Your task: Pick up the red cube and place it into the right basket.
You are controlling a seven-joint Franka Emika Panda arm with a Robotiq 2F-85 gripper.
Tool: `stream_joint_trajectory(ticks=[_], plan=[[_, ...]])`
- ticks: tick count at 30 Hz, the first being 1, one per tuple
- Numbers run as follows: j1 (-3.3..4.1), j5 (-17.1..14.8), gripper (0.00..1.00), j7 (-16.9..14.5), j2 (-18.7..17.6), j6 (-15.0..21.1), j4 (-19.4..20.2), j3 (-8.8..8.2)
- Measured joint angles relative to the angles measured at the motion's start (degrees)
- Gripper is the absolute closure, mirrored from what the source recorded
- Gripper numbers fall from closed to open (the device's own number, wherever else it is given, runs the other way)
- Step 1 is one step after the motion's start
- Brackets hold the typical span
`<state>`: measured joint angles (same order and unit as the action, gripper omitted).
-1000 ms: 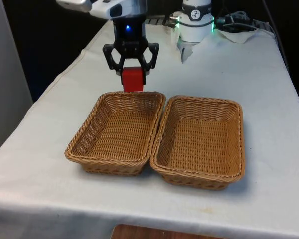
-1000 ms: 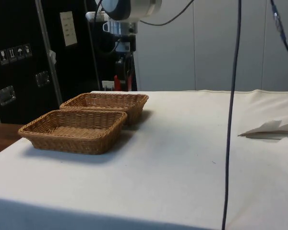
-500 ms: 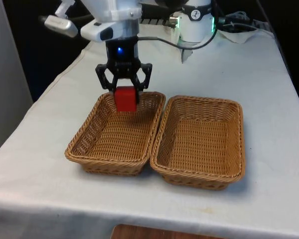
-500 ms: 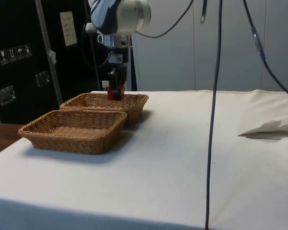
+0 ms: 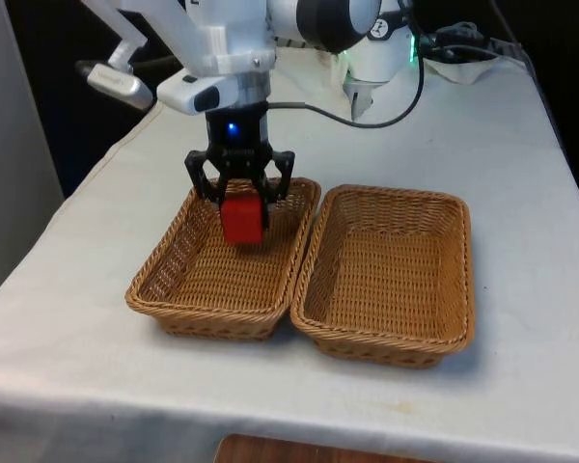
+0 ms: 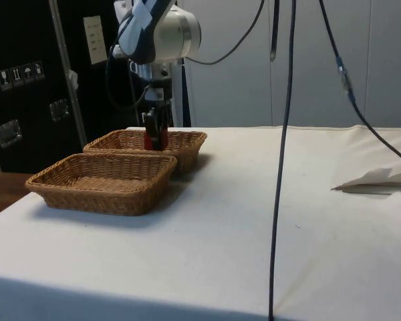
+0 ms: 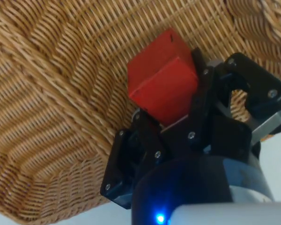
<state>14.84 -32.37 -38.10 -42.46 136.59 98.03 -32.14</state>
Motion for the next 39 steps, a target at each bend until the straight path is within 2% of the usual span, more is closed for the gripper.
stream_joint_trajectory(ticks=[9, 10, 11, 14, 15, 19, 27, 32, 35, 39], plan=[[-0.29, -0.1, 0.95, 1.4, -2.8, -1.1, -3.0, -0.17], [-0.29, -0.1, 0.89, 1.5, -2.8, -1.3, -3.2, -0.23], [-0.29, -0.1, 0.67, 1.5, -2.8, -1.5, -3.3, -0.34], [-0.29, -0.1, 0.38, 1.5, -2.7, -1.6, -3.3, -0.40], [-0.29, -0.1, 0.38, 1.5, -2.7, -1.6, -3.3, -0.40], [-0.29, -0.1, 0.02, 1.5, -2.7, -1.6, -3.3, -0.46], [-0.29, -0.1, 0.00, 1.5, -2.7, -1.6, -3.4, -0.46], [0.00, -0.1, 0.00, 2.6, -1.5, -1.7, -3.3, -0.69], [0.40, 0.2, 0.00, 3.4, 0.1, -1.9, -2.4, -0.80], [1.38, 1.1, 0.00, 4.8, 3.2, -1.9, -0.5, -0.80]])
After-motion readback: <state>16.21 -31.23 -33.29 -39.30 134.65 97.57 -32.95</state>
